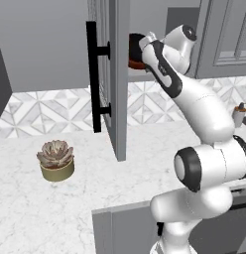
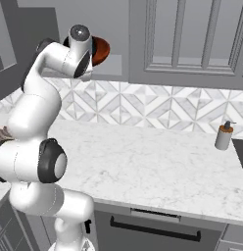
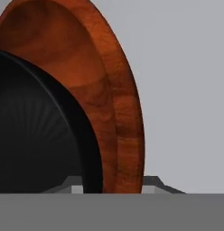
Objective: Pick up the bowls on the counter and stack them on top of one another in the open cabinet. Place the smaller bowl on top of the larger bowl.
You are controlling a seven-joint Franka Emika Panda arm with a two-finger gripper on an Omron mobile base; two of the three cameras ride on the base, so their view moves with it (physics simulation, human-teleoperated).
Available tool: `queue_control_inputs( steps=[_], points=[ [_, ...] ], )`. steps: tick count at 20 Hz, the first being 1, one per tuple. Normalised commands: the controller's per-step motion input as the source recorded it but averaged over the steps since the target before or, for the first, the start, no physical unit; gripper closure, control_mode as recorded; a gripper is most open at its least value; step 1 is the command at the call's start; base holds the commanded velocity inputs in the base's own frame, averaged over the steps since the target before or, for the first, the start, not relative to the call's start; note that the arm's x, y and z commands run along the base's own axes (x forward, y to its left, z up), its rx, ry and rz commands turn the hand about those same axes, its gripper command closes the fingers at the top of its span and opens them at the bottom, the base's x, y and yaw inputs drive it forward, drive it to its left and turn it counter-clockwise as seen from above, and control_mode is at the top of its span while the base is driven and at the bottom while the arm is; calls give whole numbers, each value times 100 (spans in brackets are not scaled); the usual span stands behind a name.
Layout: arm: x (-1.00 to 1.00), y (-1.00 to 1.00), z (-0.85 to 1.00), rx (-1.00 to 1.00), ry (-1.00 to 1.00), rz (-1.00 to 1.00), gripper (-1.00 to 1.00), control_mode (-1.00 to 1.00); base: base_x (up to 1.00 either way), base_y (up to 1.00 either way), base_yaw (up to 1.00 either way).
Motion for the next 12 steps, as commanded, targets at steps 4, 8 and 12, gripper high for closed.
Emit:
queue_control_inputs(
  steps=[4, 8, 12],
  points=[
    [96, 6, 0, -5, 0, -10, 100, -100, 0, 0, 0],
    [42, 1, 0, -2, 0, -5, -100, -100, 0, 0, 0],
    [-41, 0, 0, 0, -4, 0, -100, -100, 0, 0, 0]
  ],
)
